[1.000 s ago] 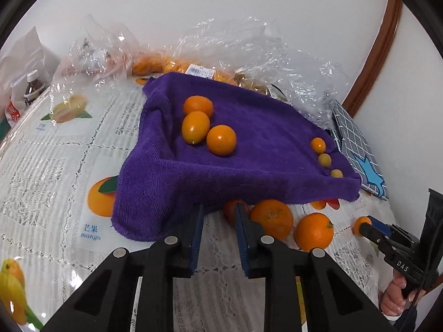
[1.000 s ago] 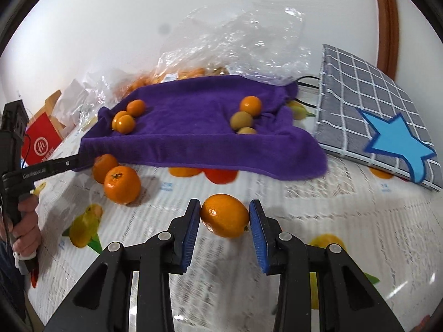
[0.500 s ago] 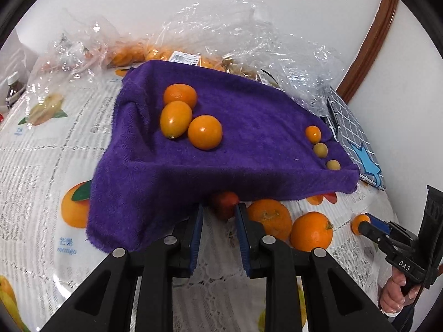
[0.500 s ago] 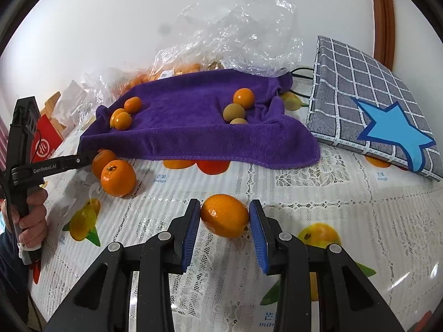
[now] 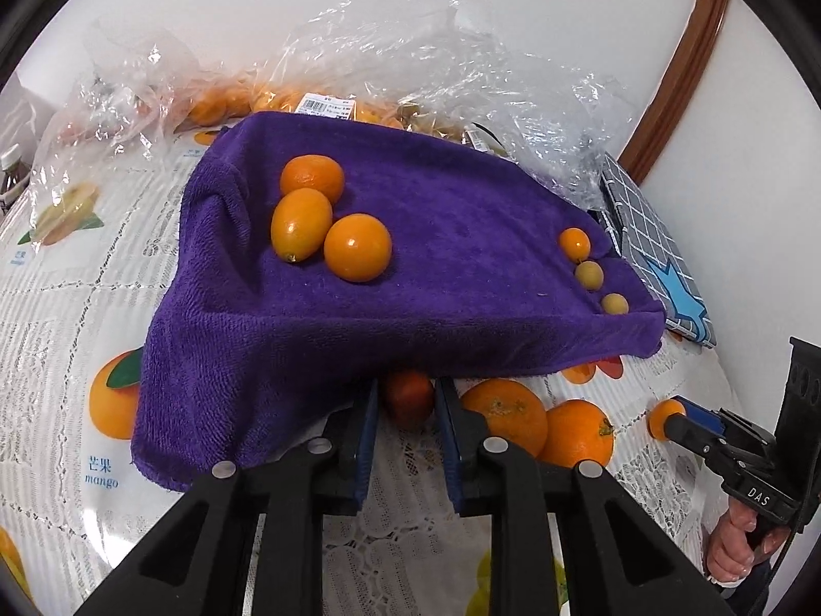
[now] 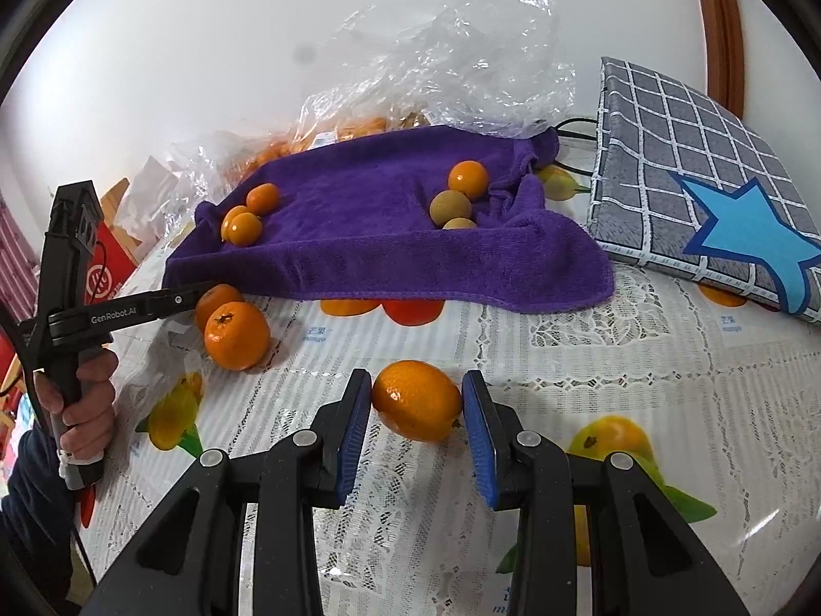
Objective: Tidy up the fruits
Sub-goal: 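Grasp a small red fruit with the left tool while the right tool holds its orange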
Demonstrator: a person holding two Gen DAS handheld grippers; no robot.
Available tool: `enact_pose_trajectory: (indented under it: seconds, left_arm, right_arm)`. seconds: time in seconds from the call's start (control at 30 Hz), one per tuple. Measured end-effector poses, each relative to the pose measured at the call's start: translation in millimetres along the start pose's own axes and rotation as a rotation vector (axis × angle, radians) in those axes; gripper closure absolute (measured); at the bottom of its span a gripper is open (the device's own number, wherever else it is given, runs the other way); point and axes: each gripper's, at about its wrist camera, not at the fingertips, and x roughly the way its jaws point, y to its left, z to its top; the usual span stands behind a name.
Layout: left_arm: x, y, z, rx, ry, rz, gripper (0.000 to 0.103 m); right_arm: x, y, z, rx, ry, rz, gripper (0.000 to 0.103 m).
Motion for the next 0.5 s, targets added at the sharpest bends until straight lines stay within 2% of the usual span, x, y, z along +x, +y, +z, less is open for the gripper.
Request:
enact_pose_trajectory:
  seconds: [0.5]
  left_arm:
    - [-52.7, 27.7, -1.6, -0.103, -0.165, -0.019, 0.082]
  right_arm:
    - [-10.5, -0.5, 1.3, -0.001, -0.038, -0.065, 0.067]
